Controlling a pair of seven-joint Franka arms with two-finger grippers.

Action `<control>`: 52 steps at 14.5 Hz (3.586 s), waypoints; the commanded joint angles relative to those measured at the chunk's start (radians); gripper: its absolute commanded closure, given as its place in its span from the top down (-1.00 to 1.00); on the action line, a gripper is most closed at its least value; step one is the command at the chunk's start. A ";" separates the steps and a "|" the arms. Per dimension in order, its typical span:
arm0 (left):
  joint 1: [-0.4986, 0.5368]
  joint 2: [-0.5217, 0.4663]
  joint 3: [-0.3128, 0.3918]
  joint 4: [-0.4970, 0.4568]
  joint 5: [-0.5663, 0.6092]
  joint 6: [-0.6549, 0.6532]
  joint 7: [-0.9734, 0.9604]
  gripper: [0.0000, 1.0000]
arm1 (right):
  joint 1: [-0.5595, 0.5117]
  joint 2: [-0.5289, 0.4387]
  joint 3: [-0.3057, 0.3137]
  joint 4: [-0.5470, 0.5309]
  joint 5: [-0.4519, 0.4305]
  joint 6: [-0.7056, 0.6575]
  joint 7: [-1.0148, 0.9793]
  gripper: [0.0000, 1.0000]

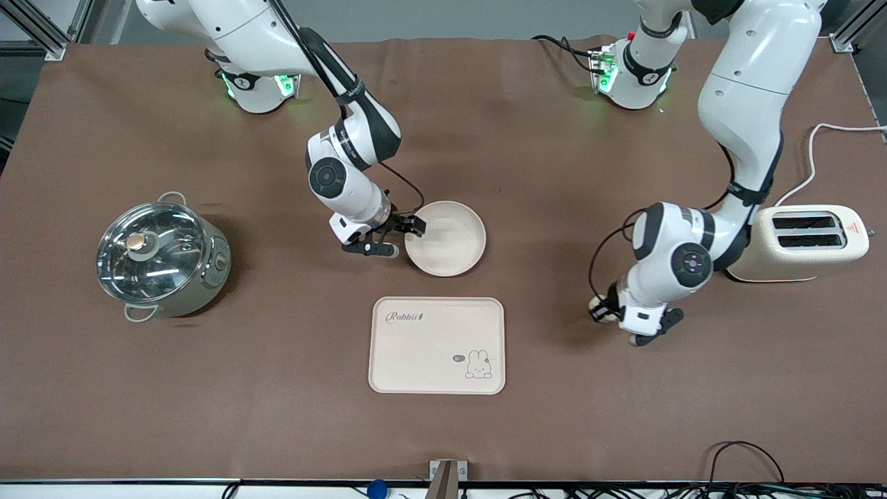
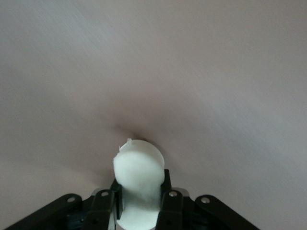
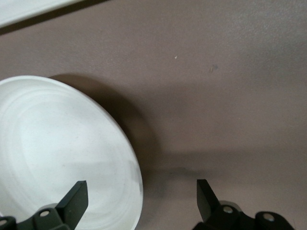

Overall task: Place bun in plate and plate on tray
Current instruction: 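Lift the bun with the left gripper while the right gripper grips the plate, then carry the bun over the plate and open the left gripper, then slide the plate onto the tray with the right gripper while the left gripper withdraws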

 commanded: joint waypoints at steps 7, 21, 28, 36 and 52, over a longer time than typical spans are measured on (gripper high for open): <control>-0.294 -0.002 -0.116 0.084 0.020 -0.085 -0.472 -0.34 | 0.013 0.002 -0.007 -0.006 0.022 0.022 -0.002 1.00; -0.408 0.046 -0.105 0.117 0.079 0.007 -0.640 1.00 | 0.030 0.049 -0.009 0.028 0.021 0.082 -0.004 0.42; -0.201 -0.183 -0.105 0.176 0.223 -0.224 -0.611 1.00 | 0.026 0.048 -0.009 0.028 0.012 0.076 -0.011 -0.93; -0.011 -0.362 -0.108 0.308 0.228 -0.635 -0.149 1.00 | 0.017 -0.055 -0.006 0.029 0.024 0.009 -0.005 -0.99; 0.052 -0.755 0.111 0.165 -0.046 -0.924 0.661 1.00 | -0.170 0.428 -0.013 0.763 0.004 -0.122 -0.007 -0.99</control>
